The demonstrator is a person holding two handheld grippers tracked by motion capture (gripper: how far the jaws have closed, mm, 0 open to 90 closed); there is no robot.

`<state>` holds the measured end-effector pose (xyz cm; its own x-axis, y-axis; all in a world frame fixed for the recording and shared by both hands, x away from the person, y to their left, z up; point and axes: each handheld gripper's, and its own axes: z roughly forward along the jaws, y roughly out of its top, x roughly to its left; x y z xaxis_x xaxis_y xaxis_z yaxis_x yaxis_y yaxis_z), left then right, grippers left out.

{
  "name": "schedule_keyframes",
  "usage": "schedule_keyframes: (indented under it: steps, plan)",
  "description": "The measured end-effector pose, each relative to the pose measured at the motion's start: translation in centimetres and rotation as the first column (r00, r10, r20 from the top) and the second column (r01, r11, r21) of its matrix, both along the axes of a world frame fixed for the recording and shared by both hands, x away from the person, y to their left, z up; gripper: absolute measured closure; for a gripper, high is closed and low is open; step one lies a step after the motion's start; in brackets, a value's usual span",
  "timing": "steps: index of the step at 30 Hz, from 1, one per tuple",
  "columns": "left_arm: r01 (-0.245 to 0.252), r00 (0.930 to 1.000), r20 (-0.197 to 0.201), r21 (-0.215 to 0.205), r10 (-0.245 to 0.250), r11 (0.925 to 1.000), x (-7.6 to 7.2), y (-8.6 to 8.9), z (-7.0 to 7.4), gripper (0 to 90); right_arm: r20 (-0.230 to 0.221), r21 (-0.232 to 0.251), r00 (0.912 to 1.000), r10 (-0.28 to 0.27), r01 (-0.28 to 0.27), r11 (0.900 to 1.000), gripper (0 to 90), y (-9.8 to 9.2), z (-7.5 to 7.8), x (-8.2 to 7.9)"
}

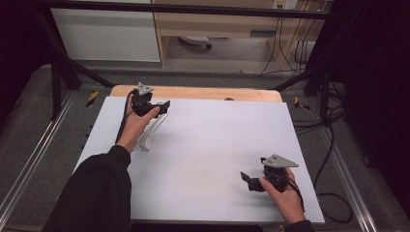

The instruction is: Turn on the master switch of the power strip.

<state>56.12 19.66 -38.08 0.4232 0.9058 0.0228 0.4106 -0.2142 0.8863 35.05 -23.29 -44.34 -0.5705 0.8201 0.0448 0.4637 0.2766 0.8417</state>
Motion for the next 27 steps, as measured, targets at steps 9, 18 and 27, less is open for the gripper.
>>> schedule_keyframes:
  steps: [9, 18, 27]
  plan:
    - [-0.022, 0.9981, -0.056, 0.033, 0.024, 0.9992, 0.86, 0.36, -0.63, 9.0, 0.001, -0.001, 1.0, 0.001, -0.001, 1.0, 3.2, 0.08, 0.01, -0.01]
    - [-0.029, 0.9976, -0.061, 0.046, 0.032, 0.9985, 0.82, 0.41, -0.57, 10.4, 0.0, -0.004, 1.0, 0.005, -0.005, 1.0, 3.3, 0.17, 0.0, 0.0]
    - [-0.019, 0.9959, -0.087, 0.057, 0.024, 0.9982, 0.77, 0.24, -0.74, 27.8, -0.003, -0.004, 1.0, 0.006, -0.006, 1.0, 3.6, 0.18, 0.0, -0.01]
